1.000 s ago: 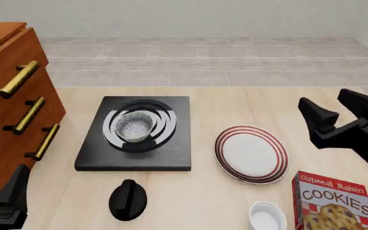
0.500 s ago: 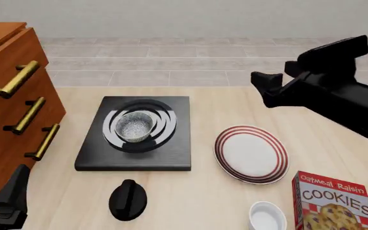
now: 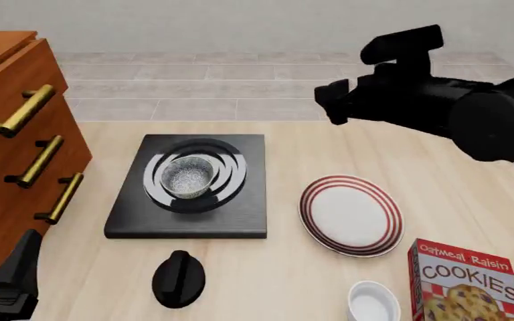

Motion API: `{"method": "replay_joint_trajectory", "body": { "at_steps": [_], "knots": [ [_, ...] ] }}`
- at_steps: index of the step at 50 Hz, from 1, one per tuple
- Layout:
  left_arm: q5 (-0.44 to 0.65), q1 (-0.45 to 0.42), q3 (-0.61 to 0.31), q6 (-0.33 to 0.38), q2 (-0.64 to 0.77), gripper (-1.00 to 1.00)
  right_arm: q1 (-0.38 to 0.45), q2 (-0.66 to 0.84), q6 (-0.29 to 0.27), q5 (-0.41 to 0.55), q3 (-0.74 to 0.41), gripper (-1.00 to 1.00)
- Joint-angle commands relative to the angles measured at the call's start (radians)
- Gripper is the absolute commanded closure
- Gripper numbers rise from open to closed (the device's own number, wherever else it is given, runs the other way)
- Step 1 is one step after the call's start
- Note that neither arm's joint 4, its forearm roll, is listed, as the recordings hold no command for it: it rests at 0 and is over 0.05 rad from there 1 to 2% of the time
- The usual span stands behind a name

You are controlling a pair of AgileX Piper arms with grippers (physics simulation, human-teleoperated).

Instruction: Pick the akita bowl on the stove and place it on the plate.

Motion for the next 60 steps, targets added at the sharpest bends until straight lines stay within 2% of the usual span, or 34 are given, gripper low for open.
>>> {"method": "replay_joint_trajectory", "body": {
  "at_steps": [1,11,21,33,40,60],
  "knots": [
    [0.0,0.0,0.0,0.0,0.0,-1.0,0.005,0.122,0.025,0.057,-0.112,-1.0],
    [0.0,0.0,0.0,0.0,0.0,-1.0,0.048,0.2,0.075,0.104,-0.198,-1.0],
    [0.0,0.0,0.0,0.0,0.0,-1.0,0.076,0.271,0.049,0.16,-0.293,-1.0],
    [0.0,0.0,0.0,0.0,0.0,-1.0,0.082,0.347,0.054,0.195,-0.387,-1.0],
    [0.0,0.0,0.0,0.0,0.0,-1.0,0.115,0.4,0.073,0.206,-0.42,-1.0],
    [0.0,0.0,0.0,0.0,0.0,-1.0,0.159,0.51,0.077,0.236,-0.532,-1.0]
  ]
}}
